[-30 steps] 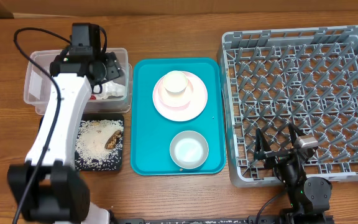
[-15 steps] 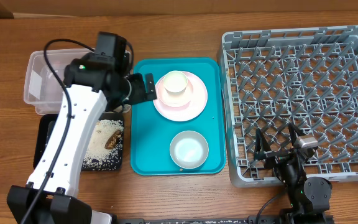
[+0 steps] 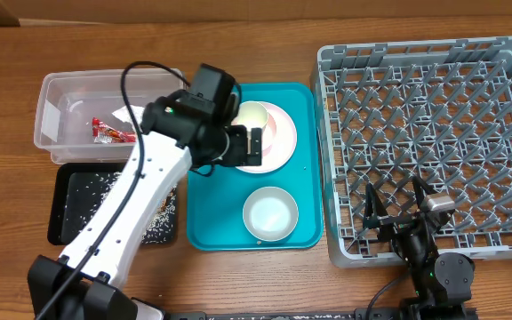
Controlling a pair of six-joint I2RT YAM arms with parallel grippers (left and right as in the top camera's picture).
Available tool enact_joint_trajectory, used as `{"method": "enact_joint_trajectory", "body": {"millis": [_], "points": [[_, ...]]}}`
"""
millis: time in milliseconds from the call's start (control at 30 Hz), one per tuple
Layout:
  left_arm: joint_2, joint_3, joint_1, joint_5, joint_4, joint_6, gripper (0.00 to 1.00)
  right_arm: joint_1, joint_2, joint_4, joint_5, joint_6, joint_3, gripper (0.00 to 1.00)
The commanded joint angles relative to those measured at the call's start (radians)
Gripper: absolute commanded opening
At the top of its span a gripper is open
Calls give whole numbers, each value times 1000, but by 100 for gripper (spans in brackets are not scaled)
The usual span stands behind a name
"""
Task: Sort waste into correct bins and load items into the dishwasher
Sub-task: 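Move the left gripper over the teal tray toward the small white bowl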
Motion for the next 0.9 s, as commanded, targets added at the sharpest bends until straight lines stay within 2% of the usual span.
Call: {"method": "enact_joint_trajectory", "body": {"millis": [0,367,867], "points": [[8,-29,-38,11,32,8,100,-3,-10,6,2,0,-10,100],[8,-39,-119,11,155,8,100,-3,-10,6,2,0,-10,100],[8,-40,-121,11,241,7,100,-3,-10,6,2,0,-10,100]]}}
